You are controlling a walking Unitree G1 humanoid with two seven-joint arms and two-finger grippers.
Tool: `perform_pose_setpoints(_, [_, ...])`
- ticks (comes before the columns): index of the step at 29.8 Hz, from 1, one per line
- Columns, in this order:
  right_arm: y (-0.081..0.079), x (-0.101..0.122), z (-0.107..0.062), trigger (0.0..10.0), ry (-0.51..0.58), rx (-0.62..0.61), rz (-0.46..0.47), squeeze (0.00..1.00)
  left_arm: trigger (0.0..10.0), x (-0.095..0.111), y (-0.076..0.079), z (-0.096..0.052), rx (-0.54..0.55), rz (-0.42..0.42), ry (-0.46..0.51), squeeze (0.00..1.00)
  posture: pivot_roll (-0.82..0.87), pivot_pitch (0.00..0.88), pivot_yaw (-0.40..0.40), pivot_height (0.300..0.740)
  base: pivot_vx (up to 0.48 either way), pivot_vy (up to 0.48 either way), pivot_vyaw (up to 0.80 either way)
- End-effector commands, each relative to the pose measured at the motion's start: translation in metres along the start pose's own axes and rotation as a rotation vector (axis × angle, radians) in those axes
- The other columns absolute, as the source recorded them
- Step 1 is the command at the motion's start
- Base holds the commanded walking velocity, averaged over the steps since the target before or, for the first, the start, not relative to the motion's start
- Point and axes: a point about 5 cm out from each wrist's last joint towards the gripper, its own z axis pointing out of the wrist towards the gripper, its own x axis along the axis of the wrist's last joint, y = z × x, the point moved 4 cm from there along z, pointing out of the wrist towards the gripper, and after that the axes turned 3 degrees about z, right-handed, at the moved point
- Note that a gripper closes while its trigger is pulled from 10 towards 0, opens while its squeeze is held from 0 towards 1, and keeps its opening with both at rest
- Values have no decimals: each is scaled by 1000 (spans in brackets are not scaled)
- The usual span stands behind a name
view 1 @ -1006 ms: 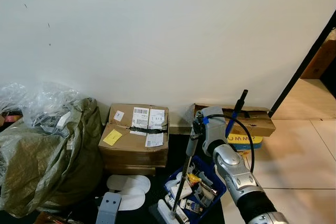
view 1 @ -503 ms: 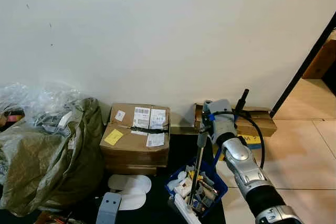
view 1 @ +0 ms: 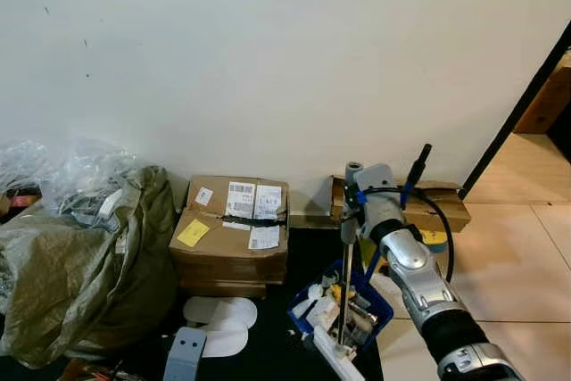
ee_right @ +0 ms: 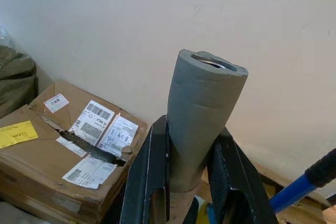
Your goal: Sweep floor
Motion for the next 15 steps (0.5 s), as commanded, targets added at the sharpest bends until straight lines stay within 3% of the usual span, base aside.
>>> perform_pose_setpoints(1, [6,17,4,10000,72,6,-98,0,10000,-10,1,-2,-3,-4,-29,0,-56,109,-5,740,0,0,0])
perform_pose_setpoints(9, [-4,20,6,10000,84,37,-39,0,10000,-10,1,-2,-6,-3,-28,0,-58,109,-3,740,0,0,0])
perform_pose_setpoints(10, [-10,21,4,10000,90,57,17,0,10000,-10,2,-2,-6,-4,-28,0,-55,111,-5,740,0,0,0])
perform_pose_setpoints(13, [-12,22,4,10000,97,64,43,0,10000,-10,2,-2,-6,-5,-29,0,-56,113,-5,740,0,0,0])
perform_pose_setpoints(15, [-15,29,4,10000,123,70,131,0,10000,-10,2,-1,-6,-5,-30,0,-55,113,-6,740,0,0,0])
